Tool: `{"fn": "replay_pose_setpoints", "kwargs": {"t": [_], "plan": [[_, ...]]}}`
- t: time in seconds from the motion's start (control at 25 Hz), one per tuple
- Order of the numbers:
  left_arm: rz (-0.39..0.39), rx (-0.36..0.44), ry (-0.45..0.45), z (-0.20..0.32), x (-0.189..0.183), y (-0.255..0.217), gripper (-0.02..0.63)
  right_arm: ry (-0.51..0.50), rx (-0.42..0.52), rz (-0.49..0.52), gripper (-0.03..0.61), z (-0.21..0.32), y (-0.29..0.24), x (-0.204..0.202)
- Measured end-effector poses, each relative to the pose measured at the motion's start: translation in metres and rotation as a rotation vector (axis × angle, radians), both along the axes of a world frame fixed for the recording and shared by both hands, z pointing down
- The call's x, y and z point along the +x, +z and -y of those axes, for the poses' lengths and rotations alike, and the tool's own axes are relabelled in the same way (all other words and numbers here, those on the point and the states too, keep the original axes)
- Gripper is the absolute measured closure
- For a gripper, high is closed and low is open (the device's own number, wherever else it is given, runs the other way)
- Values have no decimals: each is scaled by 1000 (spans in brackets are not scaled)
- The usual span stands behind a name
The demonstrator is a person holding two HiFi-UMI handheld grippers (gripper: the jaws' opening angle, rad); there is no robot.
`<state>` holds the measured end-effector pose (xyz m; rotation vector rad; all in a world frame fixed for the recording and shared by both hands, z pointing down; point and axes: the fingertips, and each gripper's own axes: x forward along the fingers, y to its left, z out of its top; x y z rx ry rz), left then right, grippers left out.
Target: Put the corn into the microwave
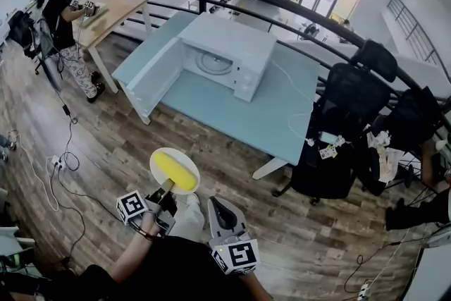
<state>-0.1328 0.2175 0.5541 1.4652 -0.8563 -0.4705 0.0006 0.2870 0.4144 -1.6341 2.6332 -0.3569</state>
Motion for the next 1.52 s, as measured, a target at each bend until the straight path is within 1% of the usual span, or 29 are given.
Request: {"fn": "replay_pose_setpoints", "kwargs": {"t": [0.4,0.8,1.0,1.28,1.52], "plan": [[-11,21,35,85,-1,-13,586,28,2,-25,571,76,-10,-10],[-10,24,95,156,-6,-6,586,48,13,-18,571,152,-9,-29],[13,19,123,179,-8,-8,585,63,5,-19,571,171,-5,-38],[18,34,143,201,-14,-3,586,67,-15,-17,571,185,2,-46],[20,10,126,210,-16,1,586,48,-28,-5,571,198,9,-51]]}}
